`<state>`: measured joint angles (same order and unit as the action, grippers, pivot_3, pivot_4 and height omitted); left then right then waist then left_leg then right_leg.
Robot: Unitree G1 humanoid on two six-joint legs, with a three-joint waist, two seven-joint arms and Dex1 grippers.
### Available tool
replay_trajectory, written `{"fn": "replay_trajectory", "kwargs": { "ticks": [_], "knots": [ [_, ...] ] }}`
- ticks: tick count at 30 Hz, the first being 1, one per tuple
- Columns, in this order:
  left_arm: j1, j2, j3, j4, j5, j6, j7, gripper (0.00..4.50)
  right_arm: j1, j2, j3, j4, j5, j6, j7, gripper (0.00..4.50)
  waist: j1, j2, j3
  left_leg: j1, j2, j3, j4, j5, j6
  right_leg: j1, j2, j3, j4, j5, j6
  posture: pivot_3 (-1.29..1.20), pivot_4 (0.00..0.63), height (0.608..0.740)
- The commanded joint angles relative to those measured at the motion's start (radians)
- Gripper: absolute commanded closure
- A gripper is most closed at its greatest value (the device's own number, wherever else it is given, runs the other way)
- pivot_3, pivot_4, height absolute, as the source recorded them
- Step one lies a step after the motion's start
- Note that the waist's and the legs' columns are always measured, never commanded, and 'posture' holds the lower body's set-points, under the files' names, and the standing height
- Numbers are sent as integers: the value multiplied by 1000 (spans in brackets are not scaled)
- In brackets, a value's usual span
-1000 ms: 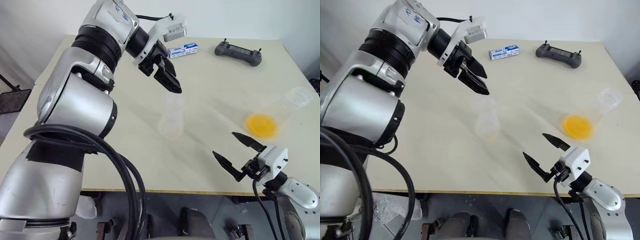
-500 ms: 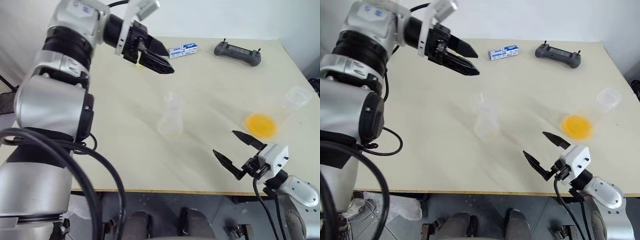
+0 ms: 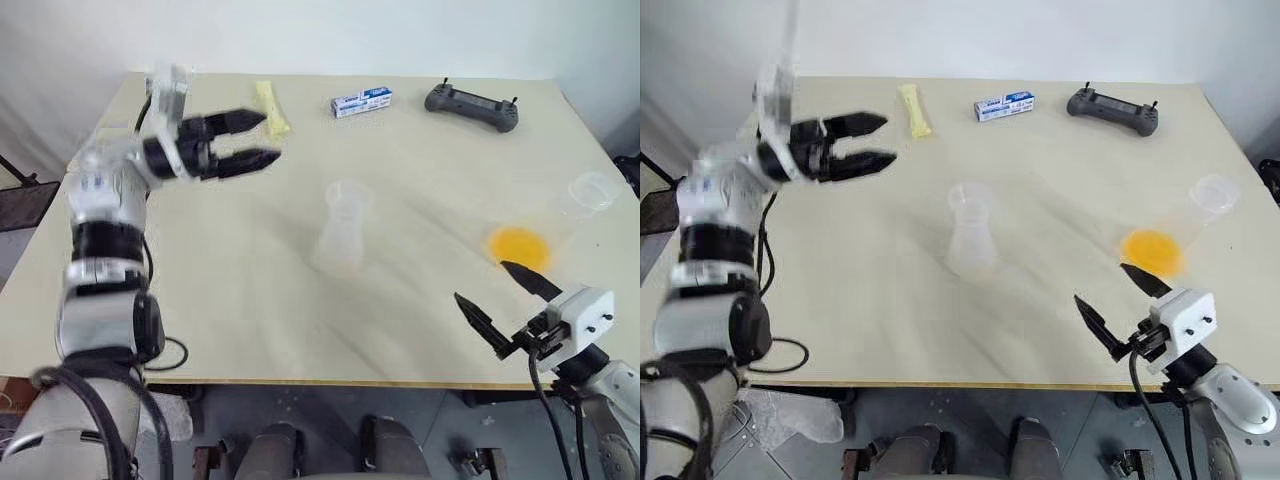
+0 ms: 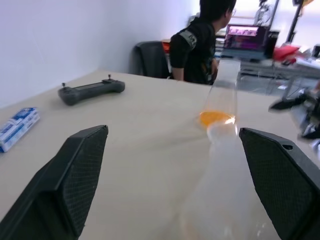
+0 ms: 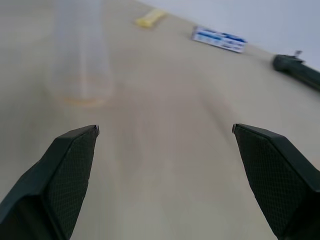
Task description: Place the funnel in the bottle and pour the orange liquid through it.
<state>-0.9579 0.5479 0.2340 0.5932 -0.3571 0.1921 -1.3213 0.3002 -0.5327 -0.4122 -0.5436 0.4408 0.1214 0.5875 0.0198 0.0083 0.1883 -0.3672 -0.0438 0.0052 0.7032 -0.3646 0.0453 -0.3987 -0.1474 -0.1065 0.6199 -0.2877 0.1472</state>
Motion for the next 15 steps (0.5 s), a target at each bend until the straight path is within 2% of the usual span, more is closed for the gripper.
{"fn": "replay_trajectory", "kwargs": {
  "ticks": [1,7,10,15],
  "knots": [
    [116,-2,21,-205,-64,-45,6,21,36,13,-58,-47,3,29,-49,0,5,0,0,0,0,0,0,0,0,0,0,0,0,0,0,0,150,740],
    [287,-3,-32,-306,-102,-92,-78,21,84,47,-96,-70,-14,59,-126,0,10,0,-1,-1,-3,-4,5,0,1,3,-1,1,0,0,0,0,150,740],
    [292,-18,-49,-305,-127,-106,-113,21,114,67,-121,-88,-19,81,-163,0,8,0,-1,0,-2,-4,5,0,1,4,0,1,0,0,0,0,150,740],
    [275,-22,-116,-232,-81,-150,-151,21,170,121,-185,-121,-39,82,-231,0,6,1,-2,0,-2,-3,5,0,1,4,0,1,0,0,0,0,150,740]
  ]
}}
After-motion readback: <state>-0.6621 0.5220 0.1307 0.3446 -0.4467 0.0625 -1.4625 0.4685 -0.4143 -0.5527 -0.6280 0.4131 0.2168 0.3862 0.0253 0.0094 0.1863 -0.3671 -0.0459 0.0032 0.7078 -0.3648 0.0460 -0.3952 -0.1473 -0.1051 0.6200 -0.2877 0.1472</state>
